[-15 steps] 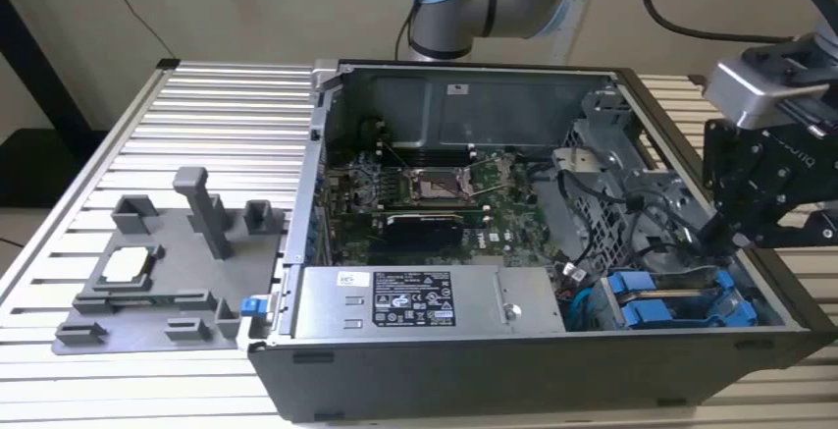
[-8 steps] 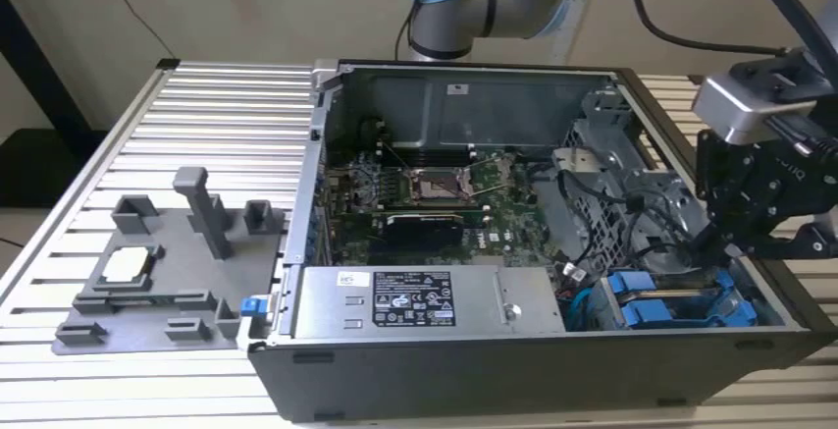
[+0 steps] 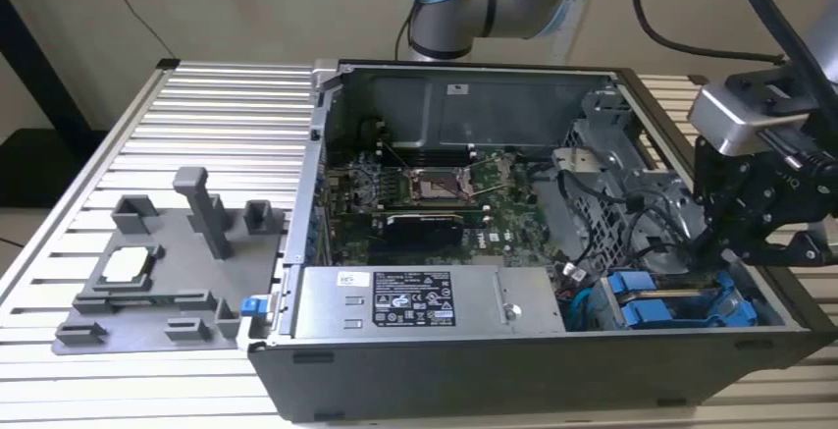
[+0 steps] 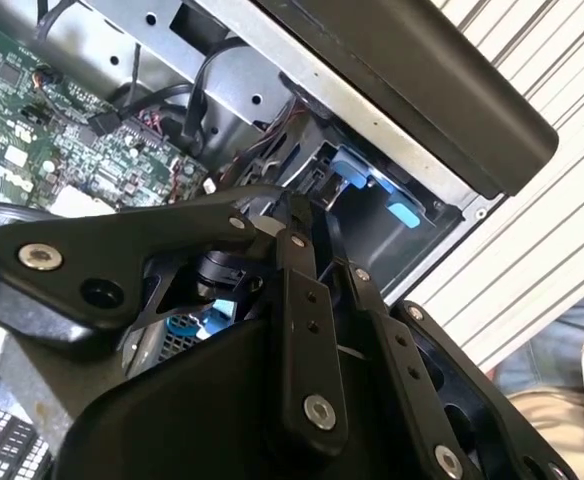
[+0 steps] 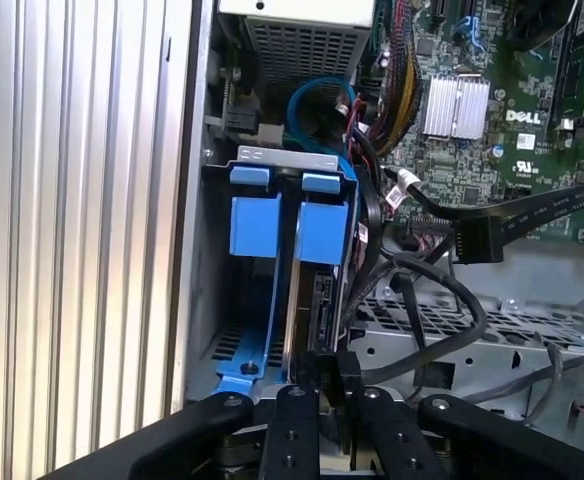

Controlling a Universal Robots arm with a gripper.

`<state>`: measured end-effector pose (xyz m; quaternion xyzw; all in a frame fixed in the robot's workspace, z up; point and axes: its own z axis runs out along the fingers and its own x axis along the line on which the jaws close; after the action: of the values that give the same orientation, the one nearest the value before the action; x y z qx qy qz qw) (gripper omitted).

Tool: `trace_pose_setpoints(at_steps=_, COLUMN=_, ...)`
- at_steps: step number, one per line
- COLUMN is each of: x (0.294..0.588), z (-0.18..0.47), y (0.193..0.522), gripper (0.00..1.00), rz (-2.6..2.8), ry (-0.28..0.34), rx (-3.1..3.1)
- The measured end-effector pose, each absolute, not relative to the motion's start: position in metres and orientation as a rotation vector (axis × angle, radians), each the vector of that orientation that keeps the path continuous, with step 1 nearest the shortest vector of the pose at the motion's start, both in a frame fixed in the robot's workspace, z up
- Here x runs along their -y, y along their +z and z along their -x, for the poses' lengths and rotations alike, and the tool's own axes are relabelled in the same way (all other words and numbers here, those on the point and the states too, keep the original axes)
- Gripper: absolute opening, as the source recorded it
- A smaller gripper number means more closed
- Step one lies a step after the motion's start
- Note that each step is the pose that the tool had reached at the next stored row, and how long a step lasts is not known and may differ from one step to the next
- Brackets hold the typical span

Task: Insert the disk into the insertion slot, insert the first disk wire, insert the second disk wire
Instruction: 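Insert the first disk wire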

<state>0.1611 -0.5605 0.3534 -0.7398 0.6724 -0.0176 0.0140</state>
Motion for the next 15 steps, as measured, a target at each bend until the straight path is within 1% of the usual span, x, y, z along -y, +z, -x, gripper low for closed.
trace_pose_setpoints(at_steps=9, x=0.5605, z=-0.1612, y=0.3528, gripper=0.19, rz=2.300, ry=-0.054, rx=-2.091)
trace_pose_setpoints(at_steps=15, x=0.5605, z=-0.1612, y=0.3463, gripper=0.19, rz=2.292, ry=-0.056, rx=-2.099)
